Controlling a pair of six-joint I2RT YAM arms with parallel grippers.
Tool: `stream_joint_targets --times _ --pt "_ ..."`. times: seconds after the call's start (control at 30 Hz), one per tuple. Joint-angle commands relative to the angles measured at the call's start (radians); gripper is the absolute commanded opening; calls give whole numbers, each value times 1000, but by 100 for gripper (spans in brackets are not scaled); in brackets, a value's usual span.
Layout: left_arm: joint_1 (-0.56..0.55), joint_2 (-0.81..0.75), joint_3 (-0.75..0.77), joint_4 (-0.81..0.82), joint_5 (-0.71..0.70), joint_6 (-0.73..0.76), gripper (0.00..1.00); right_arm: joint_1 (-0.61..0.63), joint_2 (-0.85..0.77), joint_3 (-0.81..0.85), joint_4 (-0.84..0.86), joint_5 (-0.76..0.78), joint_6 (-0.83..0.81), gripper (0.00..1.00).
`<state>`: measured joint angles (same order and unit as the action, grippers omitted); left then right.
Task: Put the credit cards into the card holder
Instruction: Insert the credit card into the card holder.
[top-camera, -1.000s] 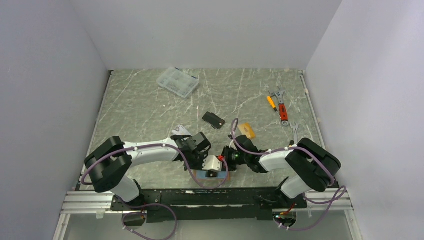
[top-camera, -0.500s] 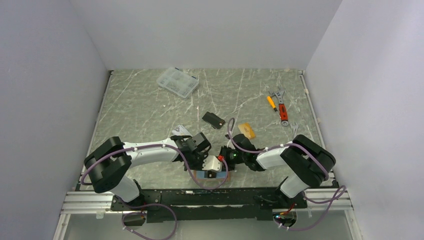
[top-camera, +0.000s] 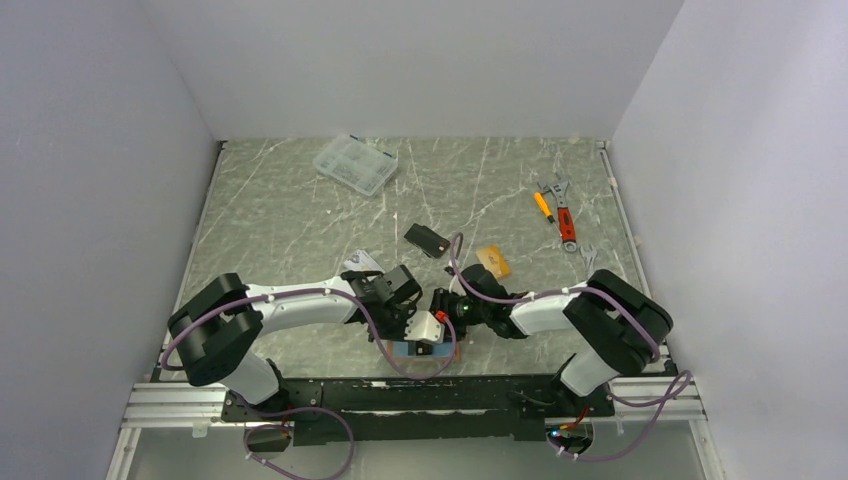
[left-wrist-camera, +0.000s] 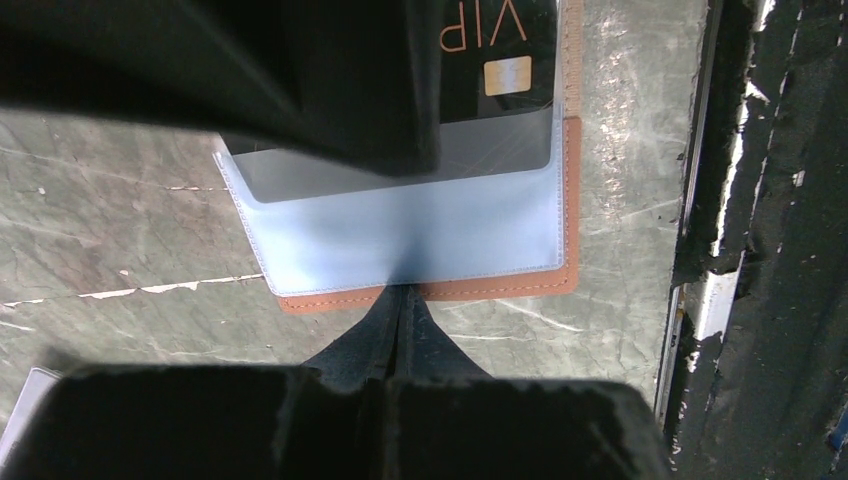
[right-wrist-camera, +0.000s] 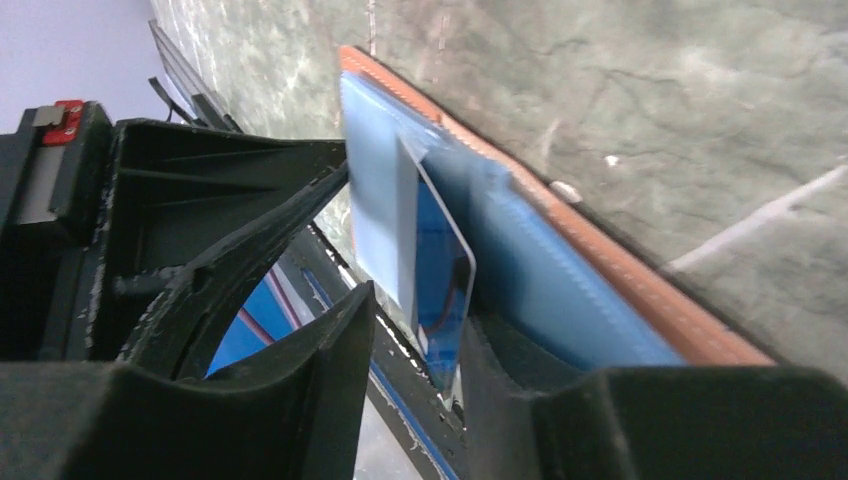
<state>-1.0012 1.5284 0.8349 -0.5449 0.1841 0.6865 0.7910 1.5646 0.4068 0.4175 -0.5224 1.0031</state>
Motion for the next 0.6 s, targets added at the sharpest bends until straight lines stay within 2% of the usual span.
stream_joint_targets --times 0.0,0.23,0.57 --pt "11 -24 0 -5 56 -17 0 16 -45 5 -304 183 -62 44" --pt "27 -77 -18 5 100 -3 0 47 -89 80 -521 312 -95 60" --pt "38 -168 -68 52 165 11 0 85 -101 102 -554 392 -95 63"
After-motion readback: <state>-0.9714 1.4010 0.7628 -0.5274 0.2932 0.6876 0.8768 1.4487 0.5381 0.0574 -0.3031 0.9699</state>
